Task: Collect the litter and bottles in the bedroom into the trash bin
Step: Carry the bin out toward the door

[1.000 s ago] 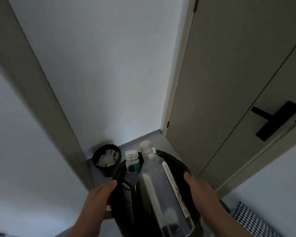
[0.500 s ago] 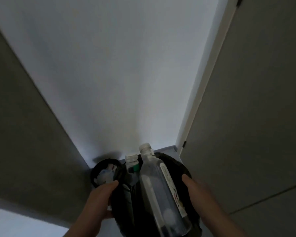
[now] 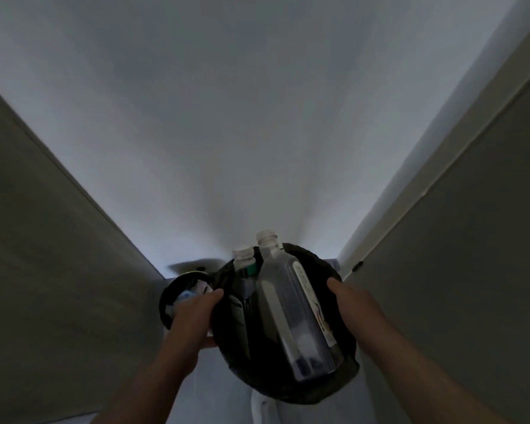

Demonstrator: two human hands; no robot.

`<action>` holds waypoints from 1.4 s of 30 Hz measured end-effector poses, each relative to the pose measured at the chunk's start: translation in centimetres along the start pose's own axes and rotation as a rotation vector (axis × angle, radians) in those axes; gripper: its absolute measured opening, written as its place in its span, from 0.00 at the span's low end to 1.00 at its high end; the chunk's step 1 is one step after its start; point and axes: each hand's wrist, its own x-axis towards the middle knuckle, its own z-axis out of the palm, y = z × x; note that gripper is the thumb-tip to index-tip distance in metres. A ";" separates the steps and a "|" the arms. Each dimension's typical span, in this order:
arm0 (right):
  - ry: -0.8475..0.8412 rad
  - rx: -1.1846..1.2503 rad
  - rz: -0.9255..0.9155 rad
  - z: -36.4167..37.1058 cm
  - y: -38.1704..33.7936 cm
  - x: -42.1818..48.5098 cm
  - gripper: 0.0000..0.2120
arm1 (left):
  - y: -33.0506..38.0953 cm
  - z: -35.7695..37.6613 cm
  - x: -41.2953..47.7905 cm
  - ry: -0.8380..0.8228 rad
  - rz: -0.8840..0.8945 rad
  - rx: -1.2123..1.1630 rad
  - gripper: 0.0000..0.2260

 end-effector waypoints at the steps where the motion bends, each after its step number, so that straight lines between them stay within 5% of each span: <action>1: -0.004 -0.022 0.011 0.3 -0.3 1.9 0.22 | 0.2 0.6 1.6 0.008 -0.020 0.004 0.14; 6: -0.041 -0.095 0.035 2.8 -0.4 10.7 0.21 | -0.7 3.2 9.4 0.025 -0.072 0.089 0.06; 11: -0.074 -0.157 0.048 6.6 2.7 20.7 0.18 | -5.1 5.5 19.5 0.101 -0.167 0.159 0.13; 23: -0.150 -0.245 0.044 16.6 13.2 45.5 0.21 | -19.3 9.6 43.5 0.211 -0.178 0.194 0.12; 42: -0.208 -0.253 0.103 22.6 18.1 57.3 0.18 | -25.5 10.4 55.8 0.240 -0.130 0.288 0.12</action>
